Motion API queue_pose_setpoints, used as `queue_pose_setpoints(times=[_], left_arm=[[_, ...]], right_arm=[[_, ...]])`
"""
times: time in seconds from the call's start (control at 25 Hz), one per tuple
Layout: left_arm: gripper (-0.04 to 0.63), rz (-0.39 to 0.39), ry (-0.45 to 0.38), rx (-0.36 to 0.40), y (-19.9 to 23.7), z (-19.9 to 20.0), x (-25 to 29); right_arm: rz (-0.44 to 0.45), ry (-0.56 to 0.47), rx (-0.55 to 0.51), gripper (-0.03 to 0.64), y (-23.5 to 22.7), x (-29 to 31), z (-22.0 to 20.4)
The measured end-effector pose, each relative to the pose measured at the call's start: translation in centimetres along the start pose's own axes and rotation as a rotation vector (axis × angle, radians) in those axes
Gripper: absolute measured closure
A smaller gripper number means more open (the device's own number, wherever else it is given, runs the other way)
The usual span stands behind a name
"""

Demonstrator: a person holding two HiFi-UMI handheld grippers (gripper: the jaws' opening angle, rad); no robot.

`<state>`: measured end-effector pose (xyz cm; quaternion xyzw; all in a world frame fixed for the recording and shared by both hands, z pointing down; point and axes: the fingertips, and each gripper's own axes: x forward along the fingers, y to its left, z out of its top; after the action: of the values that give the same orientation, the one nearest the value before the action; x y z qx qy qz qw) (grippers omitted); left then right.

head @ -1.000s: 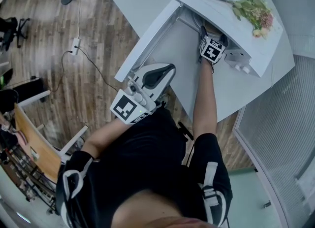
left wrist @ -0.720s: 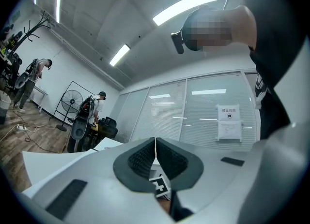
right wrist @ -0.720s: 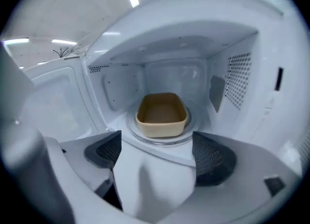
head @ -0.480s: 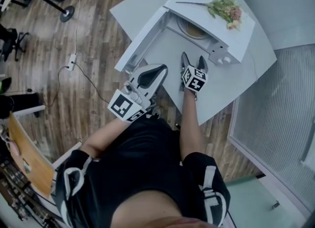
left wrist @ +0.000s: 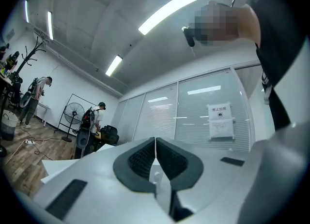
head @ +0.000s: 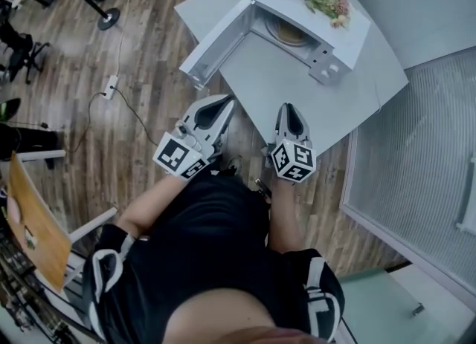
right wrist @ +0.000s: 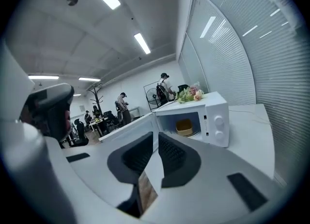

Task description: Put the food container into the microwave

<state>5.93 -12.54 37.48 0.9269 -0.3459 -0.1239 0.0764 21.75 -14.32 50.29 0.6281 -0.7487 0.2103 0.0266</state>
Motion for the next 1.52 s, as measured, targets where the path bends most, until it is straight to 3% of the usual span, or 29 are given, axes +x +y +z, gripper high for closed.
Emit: queue_pose_setpoints(times=[0.36,0.92,1.52], left_arm=[[0.568,0.000,-0.001,-0.010,0.7,0.9,-3.8],[0.568,-0.047,0.020,-0.035,2.6,0.5,-6.4],[0.568,-0.044,0.033,-0.043,4.5,0.6,-7.9]], right_arm=[[-0.074,-0.057,-0.058,0.592,4.6,-5.6,1.4],[-0.095,-0.065,-0.090,0.592,8.7,-6.5,0.9],[-0.102,-0.061,-0.104,0.592,10.7,-5.6,0.7]])
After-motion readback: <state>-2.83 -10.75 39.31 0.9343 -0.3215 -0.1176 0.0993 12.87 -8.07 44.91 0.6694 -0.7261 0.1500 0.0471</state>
